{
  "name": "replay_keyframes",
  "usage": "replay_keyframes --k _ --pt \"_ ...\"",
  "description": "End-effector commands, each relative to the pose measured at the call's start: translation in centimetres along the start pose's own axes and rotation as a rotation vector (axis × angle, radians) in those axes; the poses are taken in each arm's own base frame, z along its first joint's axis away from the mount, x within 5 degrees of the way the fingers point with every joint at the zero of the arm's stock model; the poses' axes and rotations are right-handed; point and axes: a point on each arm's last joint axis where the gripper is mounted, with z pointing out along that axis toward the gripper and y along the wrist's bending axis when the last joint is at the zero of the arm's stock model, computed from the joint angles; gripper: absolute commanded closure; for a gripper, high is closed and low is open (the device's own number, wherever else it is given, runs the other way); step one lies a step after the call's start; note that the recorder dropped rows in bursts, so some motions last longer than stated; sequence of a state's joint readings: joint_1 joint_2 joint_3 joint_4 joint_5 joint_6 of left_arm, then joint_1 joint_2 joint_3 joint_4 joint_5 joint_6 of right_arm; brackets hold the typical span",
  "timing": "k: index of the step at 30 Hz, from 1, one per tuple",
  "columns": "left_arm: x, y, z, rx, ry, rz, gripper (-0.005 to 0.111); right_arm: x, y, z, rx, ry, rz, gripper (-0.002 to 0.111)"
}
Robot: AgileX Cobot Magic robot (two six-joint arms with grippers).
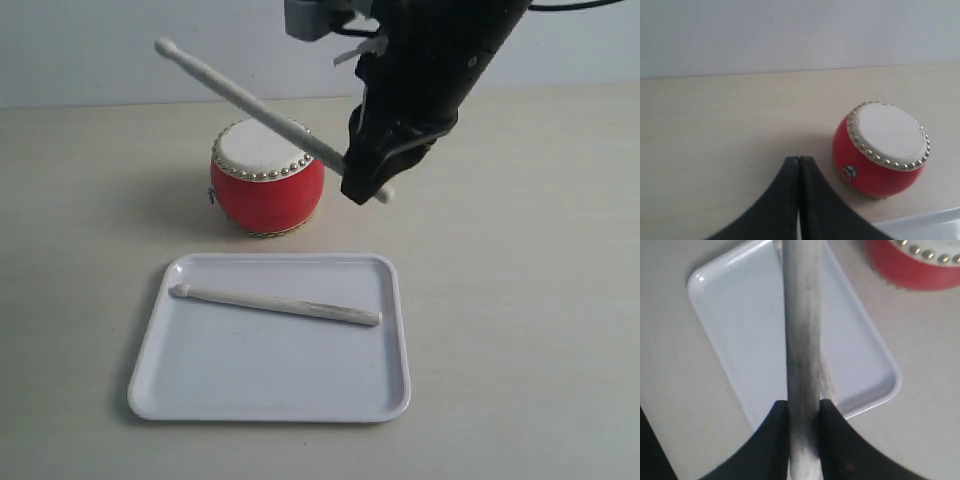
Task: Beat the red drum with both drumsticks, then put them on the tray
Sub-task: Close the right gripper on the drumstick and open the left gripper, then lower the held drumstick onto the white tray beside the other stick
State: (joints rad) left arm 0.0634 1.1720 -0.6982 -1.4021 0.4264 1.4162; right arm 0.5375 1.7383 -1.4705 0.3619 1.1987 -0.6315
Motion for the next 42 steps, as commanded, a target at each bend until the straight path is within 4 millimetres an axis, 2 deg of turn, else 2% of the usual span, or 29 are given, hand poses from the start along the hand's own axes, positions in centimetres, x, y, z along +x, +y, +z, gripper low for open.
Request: replay_keyframes --k 1,2,8,16,21,27,42 --pt "-0.4 -0.4 -1.5 -0.034 -0.057 -0.008 0.107 1.7 0.5 3.9 -0.075 0.151 -0.068 0.108" --pt "-0.4 -0.5 -1.7 -0.034 -0.063 -0.006 0.107 2.1 1.3 5.5 -0.094 0.210 -0.123 0.108" --pt "-0.4 -0.5 -1.7 -0.034 -0.065 -0.005 0.107 2.4 3.1 10.4 -0.026 0.325 -0.205 0.108" --pt "-0.4 -0.5 -1.7 -0.029 -0.064 -0.005 0.107 3.3 2.8 14.0 -0.034 0.450 -0.124 0.108" --pt "-0.4 -0.6 -1.7 -0.026 -0.063 -0.005 0.107 3.6 3.3 14.8 -0.004 0.528 -0.207 0.108" --pt "-0.4 -0.6 -1.7 -0.026 -0.063 -0.005 0.107 2.9 4.4 15.5 0.026 0.492 -0.271 0.108" --pt "-0.4 -0.8 -1.7 0.000 -0.059 -0.004 0.107 2.9 4.3 15.7 0.033 0.495 -0.308 0.108"
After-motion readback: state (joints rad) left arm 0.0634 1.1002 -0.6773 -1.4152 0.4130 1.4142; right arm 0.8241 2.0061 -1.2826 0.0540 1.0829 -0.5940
